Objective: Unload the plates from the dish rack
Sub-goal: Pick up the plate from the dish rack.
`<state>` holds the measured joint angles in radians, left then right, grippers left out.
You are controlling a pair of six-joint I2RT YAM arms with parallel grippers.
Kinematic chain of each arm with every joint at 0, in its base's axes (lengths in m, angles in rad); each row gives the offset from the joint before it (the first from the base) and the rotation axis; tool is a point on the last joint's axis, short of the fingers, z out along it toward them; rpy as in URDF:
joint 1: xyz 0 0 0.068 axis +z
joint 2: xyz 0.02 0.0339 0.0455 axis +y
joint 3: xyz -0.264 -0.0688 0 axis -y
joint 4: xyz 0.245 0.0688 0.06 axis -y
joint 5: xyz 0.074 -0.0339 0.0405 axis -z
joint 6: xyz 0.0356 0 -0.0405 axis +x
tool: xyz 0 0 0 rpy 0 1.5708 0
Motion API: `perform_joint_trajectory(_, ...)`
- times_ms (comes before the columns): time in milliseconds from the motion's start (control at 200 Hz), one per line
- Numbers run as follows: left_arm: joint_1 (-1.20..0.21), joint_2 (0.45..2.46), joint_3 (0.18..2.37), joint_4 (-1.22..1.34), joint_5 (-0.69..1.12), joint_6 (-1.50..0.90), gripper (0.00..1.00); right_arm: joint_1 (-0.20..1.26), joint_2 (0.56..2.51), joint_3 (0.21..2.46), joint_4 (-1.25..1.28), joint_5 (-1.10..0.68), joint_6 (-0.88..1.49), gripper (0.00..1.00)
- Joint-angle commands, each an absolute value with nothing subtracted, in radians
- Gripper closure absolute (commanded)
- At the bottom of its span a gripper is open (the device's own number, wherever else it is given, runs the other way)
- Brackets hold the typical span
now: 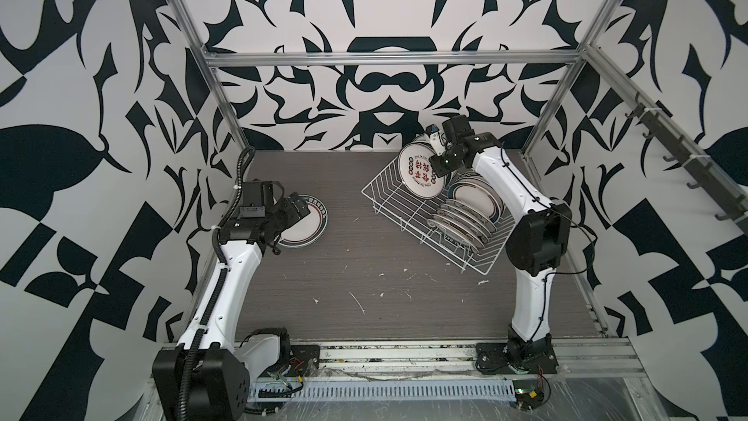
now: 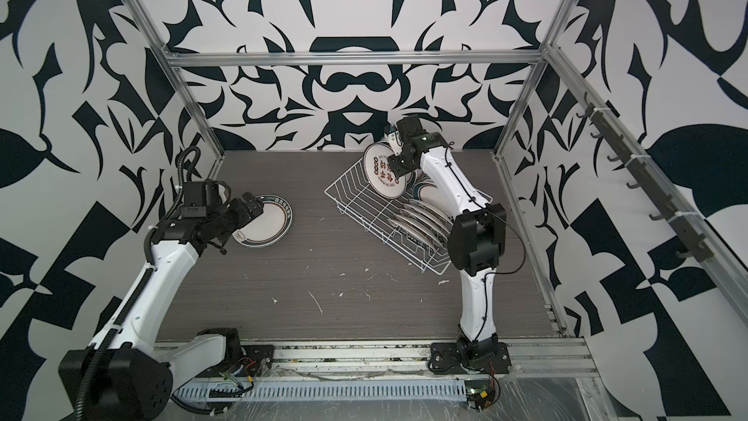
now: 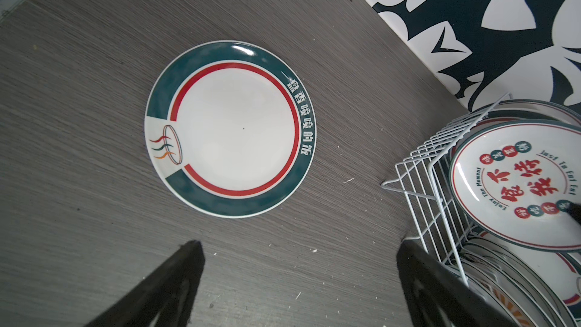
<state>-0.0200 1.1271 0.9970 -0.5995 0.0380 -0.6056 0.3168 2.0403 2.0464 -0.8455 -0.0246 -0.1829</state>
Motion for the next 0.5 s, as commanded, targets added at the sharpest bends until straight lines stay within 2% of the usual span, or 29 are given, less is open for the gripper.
perform_joint_trajectory(0,-0.021,1.15,1.048,-0.677,0.038,-0.615,0.01,0.322,1.961,2.082,-0.836,-0.041,-0.17,1.0)
perform_joint_trajectory(155,-0.022,1.186,1.069,-0.712,0.086,-0.594,0.01,0.322,1.904,2.085,-0.836,-0.075,-0.164,1.0)
perform_joint_trajectory(290,-0.022,1.134,1.029,-0.671,0.064,-0.648,0.01,0.322,1.837,2.06,-0.812,-0.142,-0.121,1.0)
perform_joint_trajectory(495,-0.022,1.127,1.054,-0.72,0.078,-0.69,0.01,0.331,1.676,1.835,-0.605,-0.32,0.011,1.0)
